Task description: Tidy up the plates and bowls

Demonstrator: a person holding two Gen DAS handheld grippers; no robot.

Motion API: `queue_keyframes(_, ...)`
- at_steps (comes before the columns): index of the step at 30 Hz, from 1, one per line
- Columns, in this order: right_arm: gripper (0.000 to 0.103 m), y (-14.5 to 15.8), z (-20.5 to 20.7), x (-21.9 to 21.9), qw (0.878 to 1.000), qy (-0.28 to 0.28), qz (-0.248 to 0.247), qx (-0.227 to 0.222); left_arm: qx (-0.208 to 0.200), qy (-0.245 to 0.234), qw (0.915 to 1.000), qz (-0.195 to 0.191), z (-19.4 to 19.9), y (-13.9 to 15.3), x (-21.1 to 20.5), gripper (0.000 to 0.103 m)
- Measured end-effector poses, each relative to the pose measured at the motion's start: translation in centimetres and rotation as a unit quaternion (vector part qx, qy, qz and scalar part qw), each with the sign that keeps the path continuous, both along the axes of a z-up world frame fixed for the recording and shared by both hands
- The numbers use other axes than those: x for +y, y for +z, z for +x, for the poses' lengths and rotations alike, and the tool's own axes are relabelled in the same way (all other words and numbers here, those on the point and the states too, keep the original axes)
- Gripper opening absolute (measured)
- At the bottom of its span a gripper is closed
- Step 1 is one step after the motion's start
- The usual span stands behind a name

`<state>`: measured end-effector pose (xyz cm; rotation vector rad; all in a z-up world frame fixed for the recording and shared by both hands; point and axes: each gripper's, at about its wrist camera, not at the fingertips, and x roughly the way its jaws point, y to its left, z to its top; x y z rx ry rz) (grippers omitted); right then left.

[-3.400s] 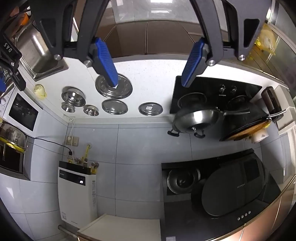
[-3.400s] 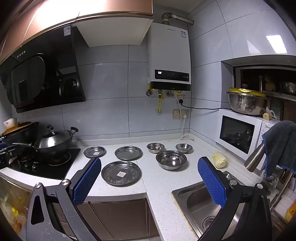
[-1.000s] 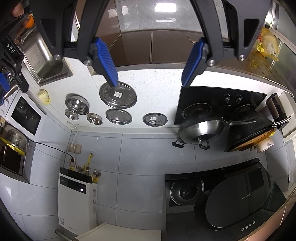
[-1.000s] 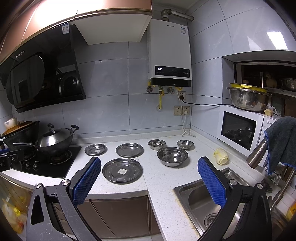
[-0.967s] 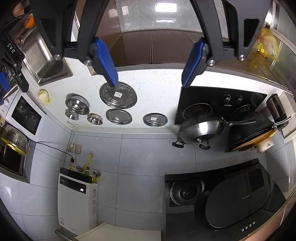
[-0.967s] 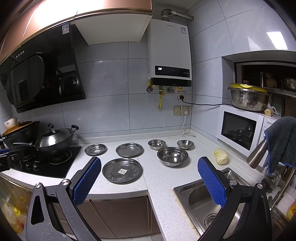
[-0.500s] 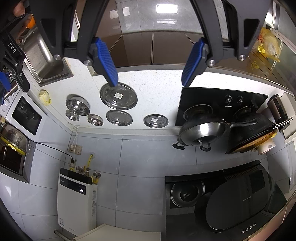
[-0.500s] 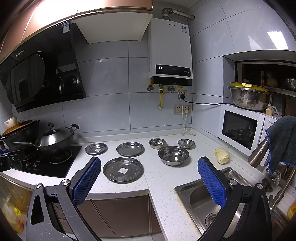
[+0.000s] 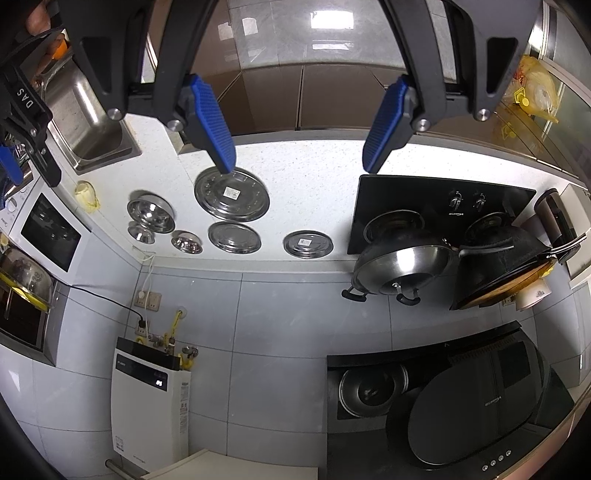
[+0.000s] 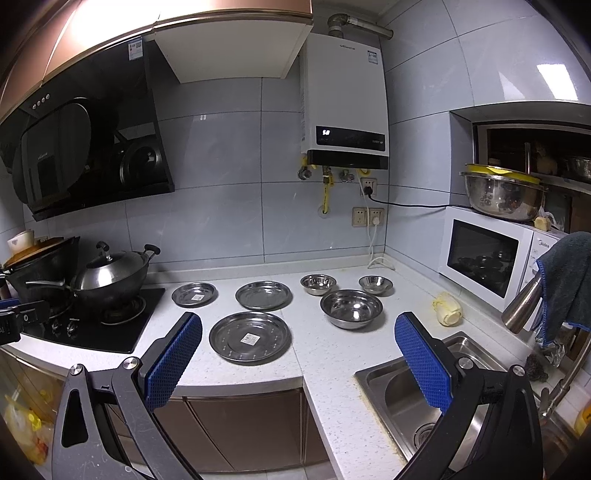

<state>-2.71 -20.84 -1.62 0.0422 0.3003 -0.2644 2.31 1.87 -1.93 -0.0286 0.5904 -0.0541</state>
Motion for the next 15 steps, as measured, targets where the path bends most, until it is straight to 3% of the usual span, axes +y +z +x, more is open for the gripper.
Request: queue_keyframes(15,0.102,-0.2,4.6,2.6,1.0,-0.018,-0.012,-0.002,-0.012,0.004,0.9999,0.011,4.8,0.2,3.0,0.07)
